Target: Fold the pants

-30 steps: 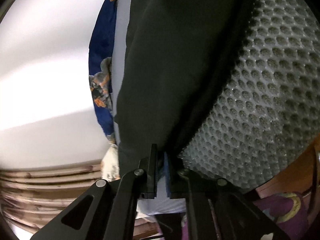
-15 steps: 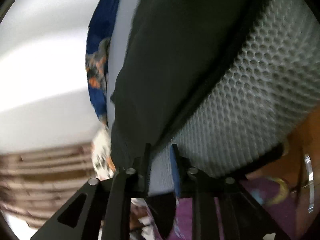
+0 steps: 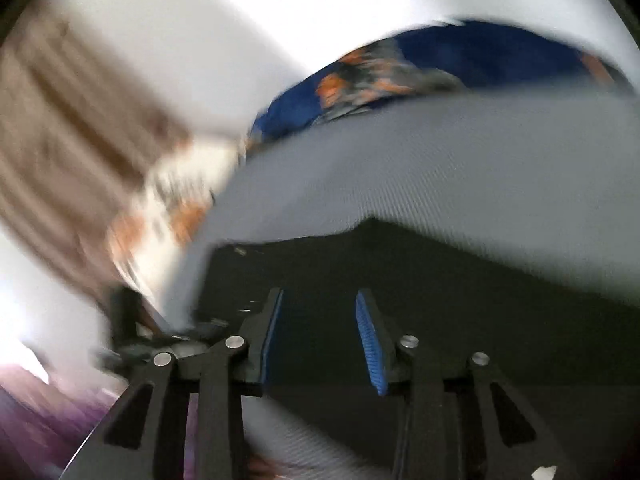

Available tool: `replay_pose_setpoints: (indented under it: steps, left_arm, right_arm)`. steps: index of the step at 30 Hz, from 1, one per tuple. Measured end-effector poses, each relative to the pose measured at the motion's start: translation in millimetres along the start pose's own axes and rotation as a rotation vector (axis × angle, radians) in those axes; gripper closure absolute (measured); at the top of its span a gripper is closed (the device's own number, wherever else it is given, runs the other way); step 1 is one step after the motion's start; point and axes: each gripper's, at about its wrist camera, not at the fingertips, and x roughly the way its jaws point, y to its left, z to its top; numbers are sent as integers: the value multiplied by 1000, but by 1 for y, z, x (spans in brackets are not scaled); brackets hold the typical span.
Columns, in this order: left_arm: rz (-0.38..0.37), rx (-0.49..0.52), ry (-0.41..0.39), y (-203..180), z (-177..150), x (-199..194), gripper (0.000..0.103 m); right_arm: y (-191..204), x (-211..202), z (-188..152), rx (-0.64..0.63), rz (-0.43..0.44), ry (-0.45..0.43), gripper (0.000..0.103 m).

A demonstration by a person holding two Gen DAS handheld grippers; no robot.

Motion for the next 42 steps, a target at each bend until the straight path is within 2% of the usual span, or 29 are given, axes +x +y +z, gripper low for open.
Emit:
replay_pose_setpoints:
  steps: [1,3,5,9,13,15,18,19,24,27,30,34,39,42]
  left_arm:
    - [6,-4,-2,1,0,-2,51]
    - [20,2,-11,2,0,-9,51]
    - [44,24,-48,1,1,-19,51]
    - [95,49,-121,1,5,-39,51]
    - [155,38,-157,9,16,-55,51]
    - [166,10,-146,19,23,-67,51]
    - [232,-9,-156,40,30,-92,51]
    - [246,-9,-147,45,33,-97,51]
    - [266,-9,-111,68,36,-114,51]
    - [191,-23,-97,73,34,-118,51]
    - [175,-8,-71,72,37,-109,51]
    - [172,23,-29,65,39,-94,51]
    - [155,56,-11,53,48,-74,51]
    - [140,76,-16,47,56,-67,51]
  right_arm:
    - [0,20,17,-66,-41,51,67]
    - [-4,47,39,-143,-46,118,67]
    - [-8,64,48,-196,-63,144,68]
    - [-20,101,63,-205,-8,219,68]
    - [-21,124,64,-227,-3,273,68]
    - [-22,132,63,-239,-28,294,68]
    - [-25,138,61,-246,-28,305,91]
    - [-25,140,61,-258,-42,306,91]
    - [-25,143,65,-262,-44,323,87]
    - [-22,151,67,-276,-67,343,86]
    - [-23,153,68,-267,-84,325,92]
    - [-27,145,68,-243,-84,250,97]
    - [-56,125,74,-52,-1,93,103]
    - [-71,129,69,-17,-31,100,103]
